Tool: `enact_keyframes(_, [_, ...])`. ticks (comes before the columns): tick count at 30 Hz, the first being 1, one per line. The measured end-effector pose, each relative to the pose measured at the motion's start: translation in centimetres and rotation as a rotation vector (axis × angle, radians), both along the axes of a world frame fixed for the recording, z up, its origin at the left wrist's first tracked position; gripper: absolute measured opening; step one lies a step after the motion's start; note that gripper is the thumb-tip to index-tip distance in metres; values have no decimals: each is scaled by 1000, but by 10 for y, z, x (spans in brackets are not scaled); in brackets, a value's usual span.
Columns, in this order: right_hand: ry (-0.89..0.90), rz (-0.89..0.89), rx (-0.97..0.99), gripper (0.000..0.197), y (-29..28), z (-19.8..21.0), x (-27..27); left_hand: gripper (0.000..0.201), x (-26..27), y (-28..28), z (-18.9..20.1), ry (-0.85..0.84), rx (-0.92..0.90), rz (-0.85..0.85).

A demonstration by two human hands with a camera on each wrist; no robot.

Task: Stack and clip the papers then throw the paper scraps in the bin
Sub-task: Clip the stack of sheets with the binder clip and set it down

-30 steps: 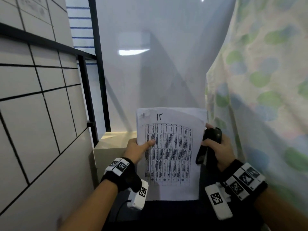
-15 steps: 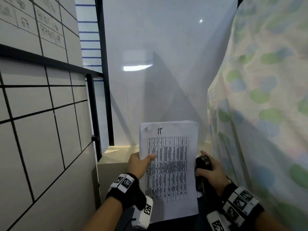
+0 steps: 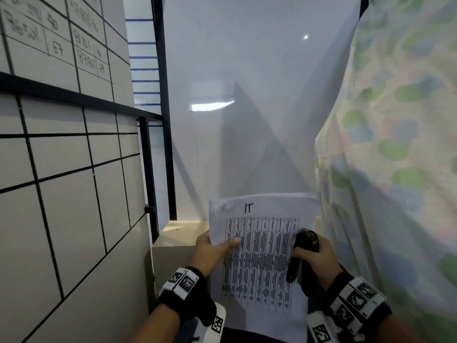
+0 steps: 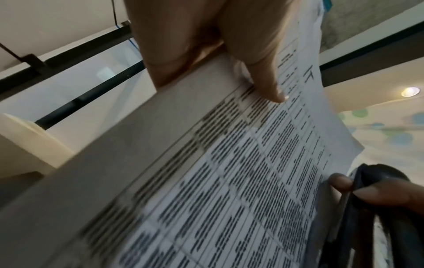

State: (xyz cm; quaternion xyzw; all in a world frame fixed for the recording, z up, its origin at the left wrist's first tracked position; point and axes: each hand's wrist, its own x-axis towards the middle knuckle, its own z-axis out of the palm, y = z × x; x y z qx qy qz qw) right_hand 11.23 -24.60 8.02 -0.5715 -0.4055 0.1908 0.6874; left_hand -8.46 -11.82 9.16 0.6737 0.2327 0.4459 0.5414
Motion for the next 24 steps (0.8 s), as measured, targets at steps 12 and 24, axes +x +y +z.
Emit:
enact_keyframes(12, [16,-2,-95,29,0,-1,-4,14,5,9,1,67,30,47])
enact_keyframes(24, [13,-88,-95,15,10,-2,-6,12,14,5,0,78,52,259])
